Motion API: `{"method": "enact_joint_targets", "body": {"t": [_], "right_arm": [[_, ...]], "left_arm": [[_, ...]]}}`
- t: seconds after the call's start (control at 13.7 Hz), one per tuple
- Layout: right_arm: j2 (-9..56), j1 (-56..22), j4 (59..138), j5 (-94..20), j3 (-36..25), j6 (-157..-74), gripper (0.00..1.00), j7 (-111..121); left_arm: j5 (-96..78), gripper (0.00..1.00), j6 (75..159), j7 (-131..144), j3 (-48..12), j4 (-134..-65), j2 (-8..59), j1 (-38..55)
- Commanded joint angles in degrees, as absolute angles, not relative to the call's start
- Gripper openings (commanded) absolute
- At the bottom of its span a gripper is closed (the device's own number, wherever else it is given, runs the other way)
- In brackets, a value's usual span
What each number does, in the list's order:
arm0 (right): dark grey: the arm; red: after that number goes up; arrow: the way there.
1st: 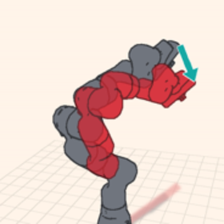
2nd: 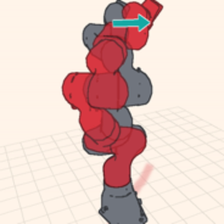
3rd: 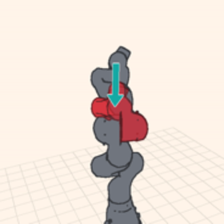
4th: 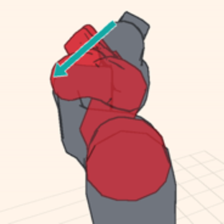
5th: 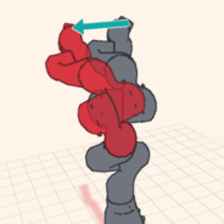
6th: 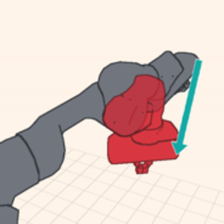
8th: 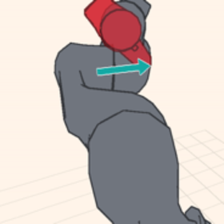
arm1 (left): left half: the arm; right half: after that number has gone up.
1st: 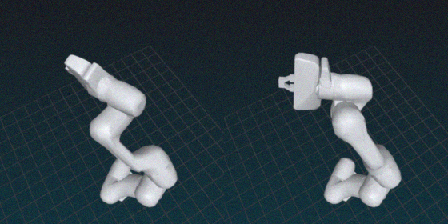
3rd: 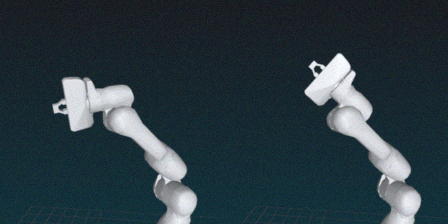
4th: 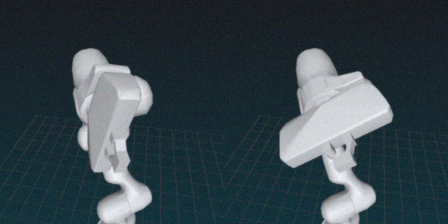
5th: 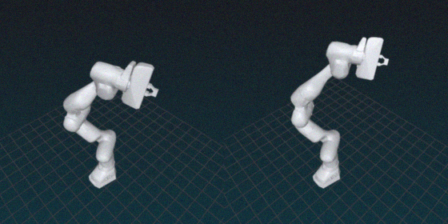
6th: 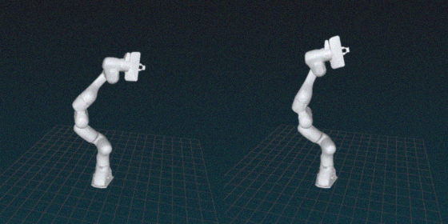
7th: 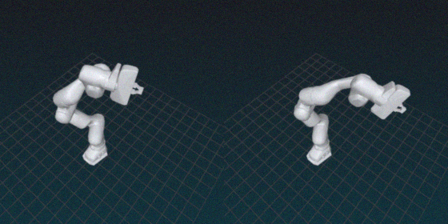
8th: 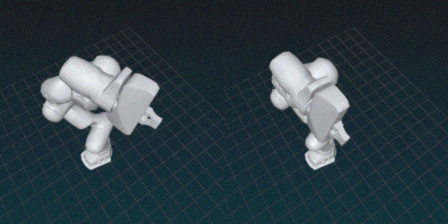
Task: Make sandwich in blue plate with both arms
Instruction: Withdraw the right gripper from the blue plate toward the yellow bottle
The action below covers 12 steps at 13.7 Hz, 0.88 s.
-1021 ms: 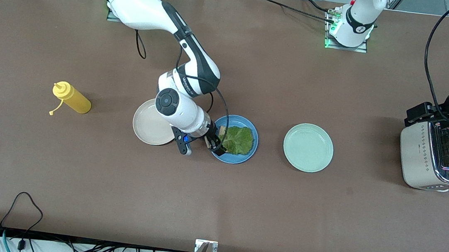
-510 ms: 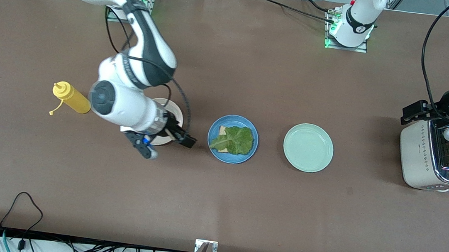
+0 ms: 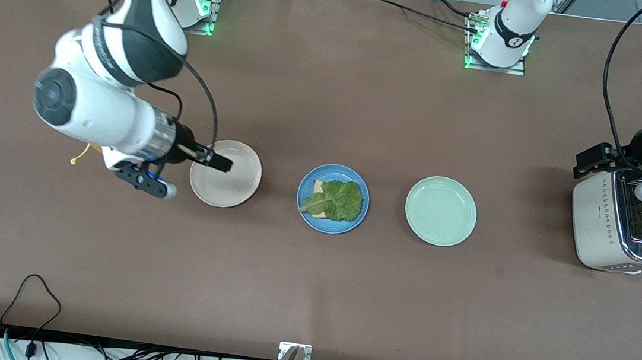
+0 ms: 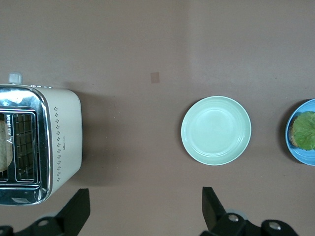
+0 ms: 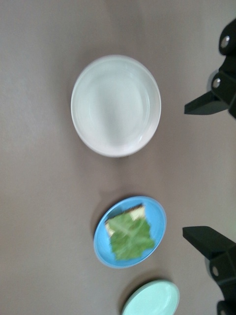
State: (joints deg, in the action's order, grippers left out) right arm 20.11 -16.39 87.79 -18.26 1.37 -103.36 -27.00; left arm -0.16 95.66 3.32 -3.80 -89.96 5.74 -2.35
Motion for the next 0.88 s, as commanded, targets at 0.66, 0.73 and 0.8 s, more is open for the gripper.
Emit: {"method": "enact_joint_targets", "body": {"t": [0.66,0.73,0.8], "right_arm": [[-2.1,11.1,114.8,-13.7,3.3,-103.9,1.0,41.9],[-1.7,12.1,114.9,-14.1,1.0,-104.1,1.0,49.4],[-1.1,12.3,115.0,-15.3,-1.7,-104.1,1.0,57.4]], "left_arm": [[-0.8,1.0,94.8,3.6,-4.0,-89.8,5.0,-2.5],[-0.8,1.0,94.8,3.6,-4.0,-89.8,5.0,-2.5],[-0.8,1.0,94.8,3.6,-4.0,-89.7,5.0,-2.5]]}}
